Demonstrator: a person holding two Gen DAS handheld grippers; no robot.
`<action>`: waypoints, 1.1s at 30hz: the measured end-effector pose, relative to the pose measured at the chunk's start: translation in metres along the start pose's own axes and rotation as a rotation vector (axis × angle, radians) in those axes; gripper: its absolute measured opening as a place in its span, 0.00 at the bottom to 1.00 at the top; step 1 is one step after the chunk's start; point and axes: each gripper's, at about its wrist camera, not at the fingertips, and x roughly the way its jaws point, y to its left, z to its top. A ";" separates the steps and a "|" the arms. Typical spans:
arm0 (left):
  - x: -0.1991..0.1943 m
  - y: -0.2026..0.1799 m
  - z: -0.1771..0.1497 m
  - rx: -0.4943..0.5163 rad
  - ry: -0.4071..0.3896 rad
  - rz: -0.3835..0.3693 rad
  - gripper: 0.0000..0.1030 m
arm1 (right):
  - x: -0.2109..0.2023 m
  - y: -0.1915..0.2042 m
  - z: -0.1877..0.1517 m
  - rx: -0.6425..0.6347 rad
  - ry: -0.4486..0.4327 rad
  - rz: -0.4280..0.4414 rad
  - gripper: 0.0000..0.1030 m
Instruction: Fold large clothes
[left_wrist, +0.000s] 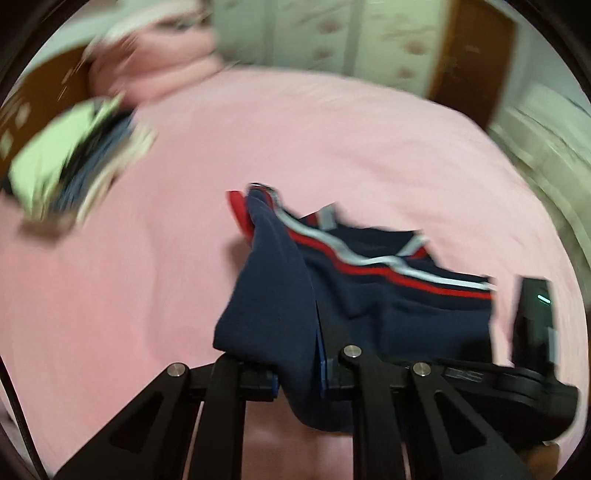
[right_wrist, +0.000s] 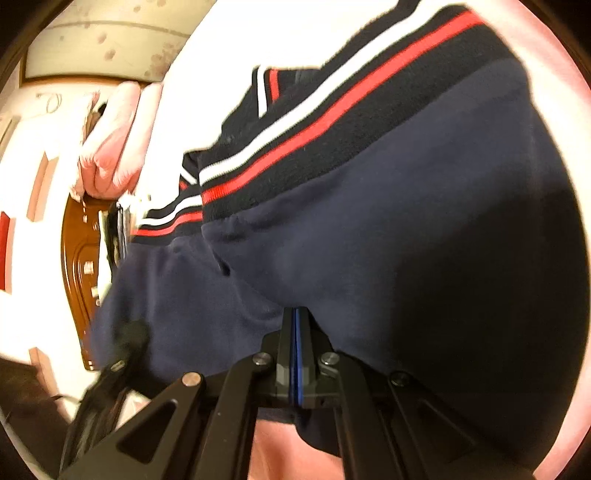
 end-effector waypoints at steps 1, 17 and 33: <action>-0.006 -0.010 0.000 0.048 -0.015 -0.009 0.12 | -0.005 -0.002 0.001 0.000 -0.010 0.008 0.00; -0.012 -0.165 -0.070 0.523 -0.071 -0.074 0.07 | -0.146 -0.068 0.046 -0.011 -0.182 0.160 0.05; -0.021 -0.182 -0.091 0.590 -0.027 -0.049 0.07 | -0.096 -0.039 0.073 -0.109 0.048 0.176 0.29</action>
